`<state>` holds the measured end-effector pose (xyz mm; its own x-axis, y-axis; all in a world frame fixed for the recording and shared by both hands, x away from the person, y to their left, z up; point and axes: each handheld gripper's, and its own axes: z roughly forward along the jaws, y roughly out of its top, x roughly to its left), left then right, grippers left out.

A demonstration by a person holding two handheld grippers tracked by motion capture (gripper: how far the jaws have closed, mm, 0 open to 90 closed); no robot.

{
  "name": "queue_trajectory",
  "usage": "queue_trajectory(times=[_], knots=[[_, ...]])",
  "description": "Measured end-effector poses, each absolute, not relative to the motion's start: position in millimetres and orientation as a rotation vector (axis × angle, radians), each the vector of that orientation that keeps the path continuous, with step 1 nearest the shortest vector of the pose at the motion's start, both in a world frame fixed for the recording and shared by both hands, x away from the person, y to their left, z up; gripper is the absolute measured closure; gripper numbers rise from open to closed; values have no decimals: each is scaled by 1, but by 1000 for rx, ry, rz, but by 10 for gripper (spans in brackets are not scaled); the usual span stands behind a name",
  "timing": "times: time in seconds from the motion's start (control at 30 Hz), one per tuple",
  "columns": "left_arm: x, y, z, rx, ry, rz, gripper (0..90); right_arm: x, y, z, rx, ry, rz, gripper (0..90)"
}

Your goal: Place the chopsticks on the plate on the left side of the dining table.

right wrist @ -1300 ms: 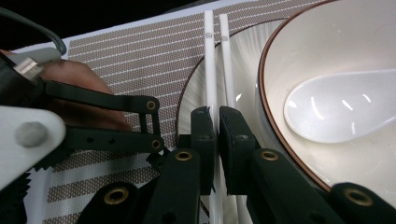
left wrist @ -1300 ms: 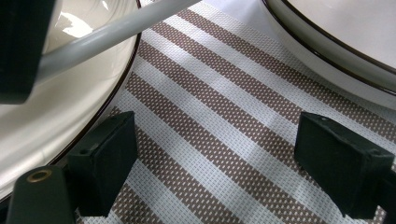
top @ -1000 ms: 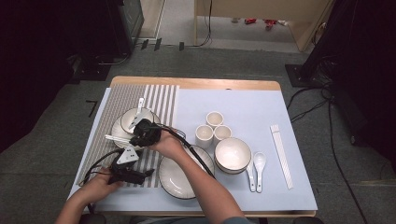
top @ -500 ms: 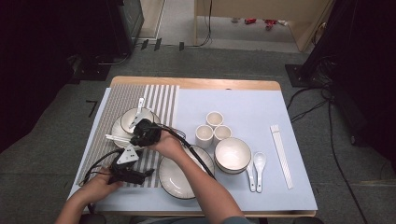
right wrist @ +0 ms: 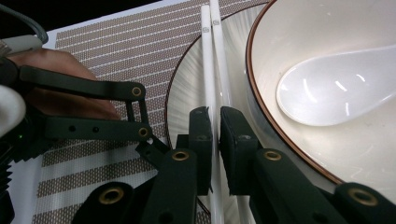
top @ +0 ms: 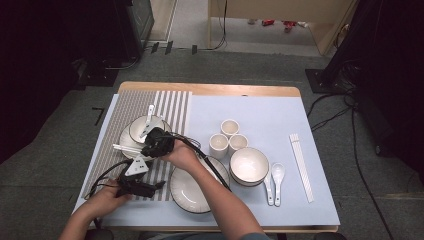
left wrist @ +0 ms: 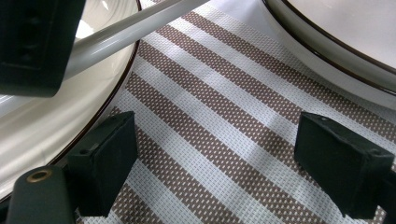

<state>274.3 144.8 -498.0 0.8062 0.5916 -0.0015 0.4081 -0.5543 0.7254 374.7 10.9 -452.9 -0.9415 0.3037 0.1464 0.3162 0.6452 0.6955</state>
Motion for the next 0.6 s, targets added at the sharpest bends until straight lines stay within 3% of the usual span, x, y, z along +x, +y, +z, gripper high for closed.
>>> queue_trajectory(times=[0.6], knots=[[274,145,-498,2232,733,312,137,375,17,-455,-525,-2849,-1243,844]])
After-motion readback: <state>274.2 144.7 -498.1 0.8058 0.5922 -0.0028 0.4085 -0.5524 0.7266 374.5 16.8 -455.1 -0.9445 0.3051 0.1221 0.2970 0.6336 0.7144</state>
